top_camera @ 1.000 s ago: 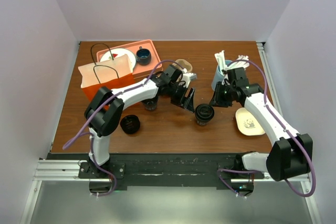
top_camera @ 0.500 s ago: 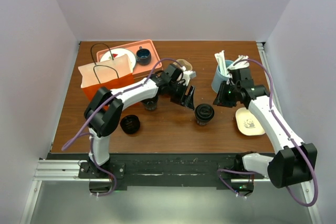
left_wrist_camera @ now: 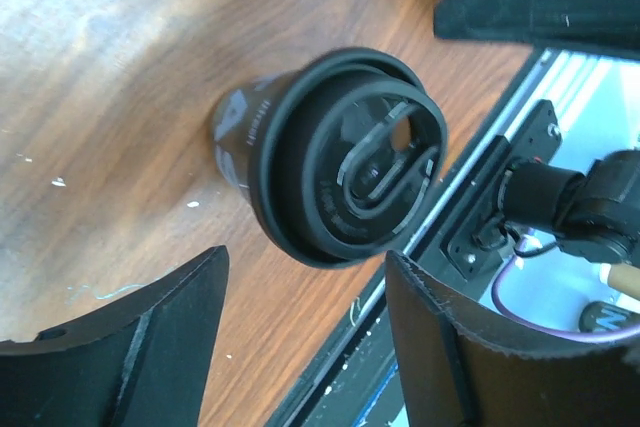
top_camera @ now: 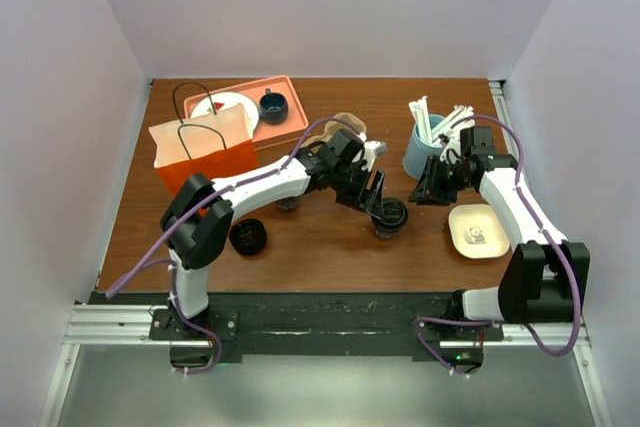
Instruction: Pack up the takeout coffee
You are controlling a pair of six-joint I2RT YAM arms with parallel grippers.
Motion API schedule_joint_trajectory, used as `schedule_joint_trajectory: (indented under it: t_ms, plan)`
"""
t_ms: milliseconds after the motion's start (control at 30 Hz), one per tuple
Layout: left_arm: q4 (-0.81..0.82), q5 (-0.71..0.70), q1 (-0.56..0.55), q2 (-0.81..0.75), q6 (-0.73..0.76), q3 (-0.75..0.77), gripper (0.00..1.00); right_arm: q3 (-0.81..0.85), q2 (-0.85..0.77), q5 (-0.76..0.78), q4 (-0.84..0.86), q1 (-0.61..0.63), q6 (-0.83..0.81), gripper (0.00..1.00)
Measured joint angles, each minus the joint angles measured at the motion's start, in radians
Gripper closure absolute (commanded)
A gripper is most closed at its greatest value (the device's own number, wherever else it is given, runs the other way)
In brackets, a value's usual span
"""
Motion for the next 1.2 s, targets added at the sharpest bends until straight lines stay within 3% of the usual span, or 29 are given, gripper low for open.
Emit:
schedule_joint_trajectory:
  t_ms: [300,700,1200]
  plan:
    - [-0.033,-0.056,0.005,0.045,0.016,0.057,0.36,-0.028,0.033,-0.125,0.018,-0.005,-0.049,0.69]
    - [-0.042,-0.066,0.005,0.056,0.035,0.076,0.39,-0.062,0.064,-0.162,0.078,-0.011,-0.048,0.81]
    - [-0.003,-0.063,0.008,0.045,0.04,0.038,0.41,-0.314,-0.117,-0.166,0.38,-0.024,0.18,0.93]
